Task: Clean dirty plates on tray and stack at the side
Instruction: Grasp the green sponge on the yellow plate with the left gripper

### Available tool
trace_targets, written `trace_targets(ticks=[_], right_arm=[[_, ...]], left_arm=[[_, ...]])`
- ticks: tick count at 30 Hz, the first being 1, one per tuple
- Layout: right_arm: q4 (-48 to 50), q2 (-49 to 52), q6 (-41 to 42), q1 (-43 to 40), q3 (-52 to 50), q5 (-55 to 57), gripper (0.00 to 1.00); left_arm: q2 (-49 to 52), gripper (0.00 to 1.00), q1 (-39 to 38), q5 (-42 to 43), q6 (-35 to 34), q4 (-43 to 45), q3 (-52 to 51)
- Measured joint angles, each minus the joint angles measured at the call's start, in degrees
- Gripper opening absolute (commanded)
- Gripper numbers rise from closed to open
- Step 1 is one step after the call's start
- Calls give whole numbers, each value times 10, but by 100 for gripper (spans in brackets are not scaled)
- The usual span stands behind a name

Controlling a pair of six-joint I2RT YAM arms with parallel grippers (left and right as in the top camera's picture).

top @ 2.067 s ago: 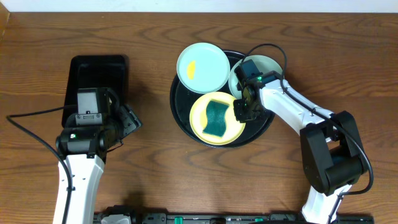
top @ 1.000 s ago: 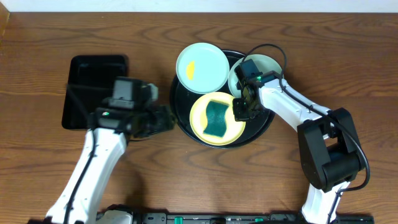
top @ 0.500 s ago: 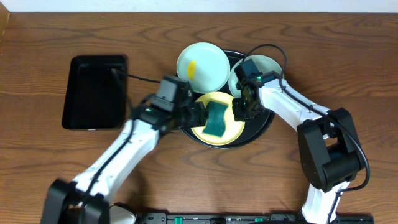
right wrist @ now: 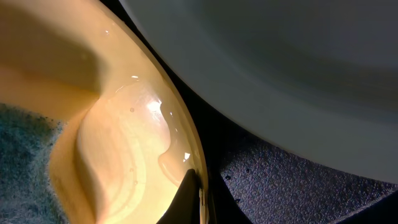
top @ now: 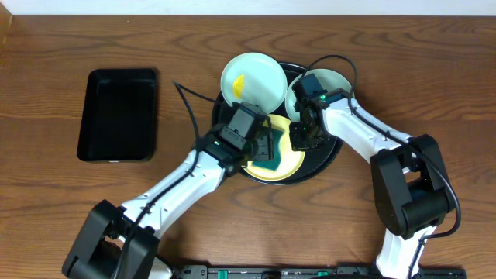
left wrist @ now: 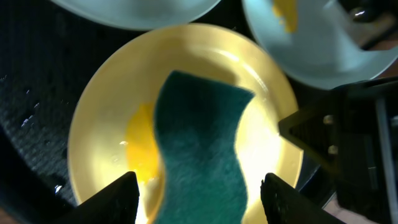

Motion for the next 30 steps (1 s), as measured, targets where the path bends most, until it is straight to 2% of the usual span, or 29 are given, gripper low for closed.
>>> trace_targets(ticks=[14,30], right_arm=[[0,0,0,0,0,-1,1],[0,0,0,0,0,-1,1]], left_arm=[[77,64,-12,-26,-20,31,0],[79,63,-34,-36,-21,41,0]])
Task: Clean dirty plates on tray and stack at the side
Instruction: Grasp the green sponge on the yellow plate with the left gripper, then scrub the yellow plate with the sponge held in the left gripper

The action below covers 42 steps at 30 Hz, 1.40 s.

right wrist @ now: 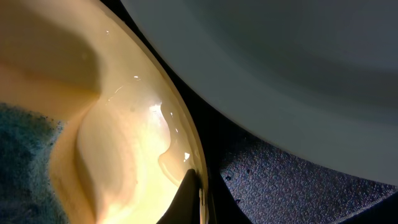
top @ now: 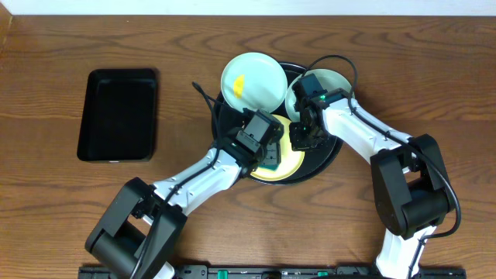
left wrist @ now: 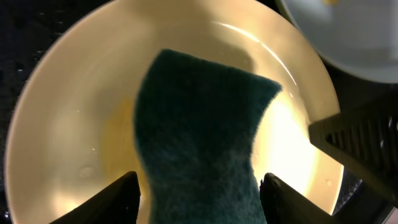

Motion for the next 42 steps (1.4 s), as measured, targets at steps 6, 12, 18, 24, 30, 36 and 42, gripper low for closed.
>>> trace_targets(ticks=[6,12,18,24,30,36,42], right_arm=[[0,0,0,0,0,0,1],[0,0,0,0,0,0,1],[0,0,0,0,0,0,1],[0,0,0,0,0,0,1],[0,0,0,0,0,0,1],[0,0,0,0,0,-1,1],[0,0,0,0,0,-5,1]], left_arm=[[0,59,-16,-19,0,0,0],[0,59,-16,-29,0,-1,0],[0,59,-16,-30,0,-3,0],[11,59,-16,-30,0,-3,0],[23,51,-16,-30,-1,-1,0],[23,27,-16,-29,-2,3,0],[23,14,-17,-29,-2,4,0]])
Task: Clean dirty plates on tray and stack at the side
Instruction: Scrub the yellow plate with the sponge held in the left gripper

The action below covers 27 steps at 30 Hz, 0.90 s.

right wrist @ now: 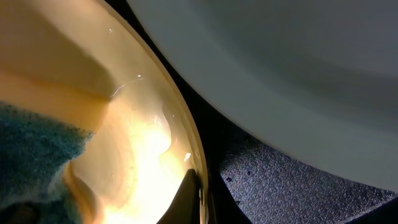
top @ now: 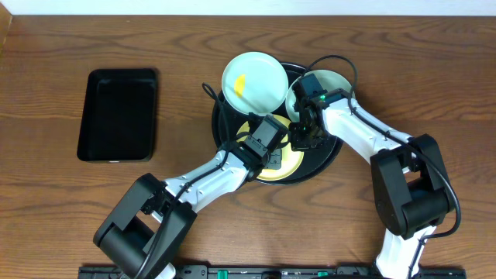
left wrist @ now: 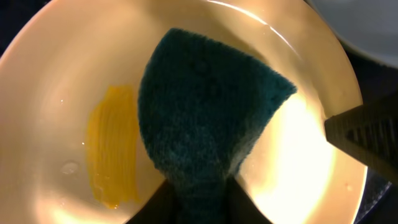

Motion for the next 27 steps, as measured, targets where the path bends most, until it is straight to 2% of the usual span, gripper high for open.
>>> trace_targets(ticks=[6,14,23,27], right_arm=[[0,0,0,0,0,-5,1],[-1,0,4,2,0,-12,1],[-3,0,4,2,0,-11,1],[-3,0,4,2,0,-7,1]], left_arm=[[0,8,0,-23,2,-10,1],[0,8,-3,-110,1,-65,7],[-6,8,-3,-220,2,-76,7],[-36,8,0,-240,1,-71,7]])
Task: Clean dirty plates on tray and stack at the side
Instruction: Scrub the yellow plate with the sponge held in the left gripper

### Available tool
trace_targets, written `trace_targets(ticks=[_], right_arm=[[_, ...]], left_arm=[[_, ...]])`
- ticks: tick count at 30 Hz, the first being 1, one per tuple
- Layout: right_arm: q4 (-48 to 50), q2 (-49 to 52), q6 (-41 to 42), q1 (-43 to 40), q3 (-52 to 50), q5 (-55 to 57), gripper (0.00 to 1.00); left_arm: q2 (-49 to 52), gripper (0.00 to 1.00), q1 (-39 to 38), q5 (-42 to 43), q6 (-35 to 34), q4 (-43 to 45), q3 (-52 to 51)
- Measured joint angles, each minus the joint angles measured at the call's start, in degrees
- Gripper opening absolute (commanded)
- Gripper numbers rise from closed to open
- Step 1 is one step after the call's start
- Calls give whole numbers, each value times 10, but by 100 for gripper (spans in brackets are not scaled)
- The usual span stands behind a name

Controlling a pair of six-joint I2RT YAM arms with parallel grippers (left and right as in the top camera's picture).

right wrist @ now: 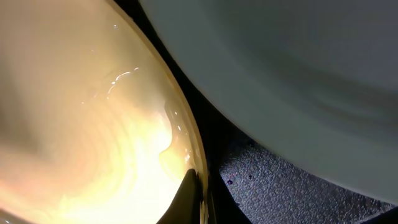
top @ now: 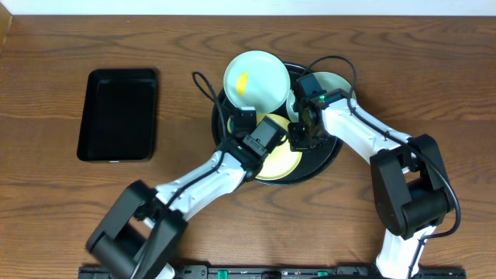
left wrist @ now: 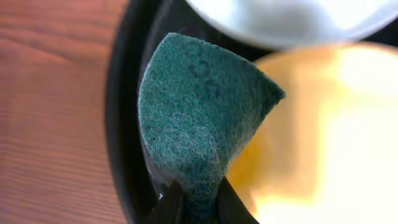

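Note:
A yellow plate (top: 280, 161) lies on the round black tray (top: 329, 155). My right gripper (right wrist: 199, 190) is shut on its right rim. My left gripper (left wrist: 193, 204) is shut on a green sponge (left wrist: 202, 118), folded and held over the tray's left rim (left wrist: 127, 130), beside the yellow plate (left wrist: 323, 143). A pale plate with a yellow stain (top: 256, 80) leans at the tray's back. Another pale plate (top: 335, 81) sits at the back right, partly under the right arm.
A black rectangular tray (top: 118, 115) lies on the wooden table (top: 62, 194) to the left. The two pale plates overlap the yellow plate's far edge. A cable loops from the left arm over the tray's left side.
My left gripper, shut on the sponge, has moved from over the middle of the yellow plate to the tray's left rim. The sponge no longer shows in the right wrist view. The right gripper stays put.
First my left gripper stood open around the sponge lying flat on the yellow plate's stain, and it was still open a second later. Then it was shut on the folded sponge, with the stain smeared. Now the sponge is off the plate. The right gripper gripped the rim throughout.

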Motion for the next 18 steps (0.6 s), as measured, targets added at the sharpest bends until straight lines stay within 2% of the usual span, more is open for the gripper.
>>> trace_targets(ticks=[4,8,18], right_arm=[[0,0,0,0,0,1,1],[0,0,0,0,0,1,1],[2,0,0,0,0,2,1]], left_arm=[[-42,8,1,5,-5,8,0],[-63,8,1,37,-38,9,0],[-4,8,2,117,-112,43,0]])
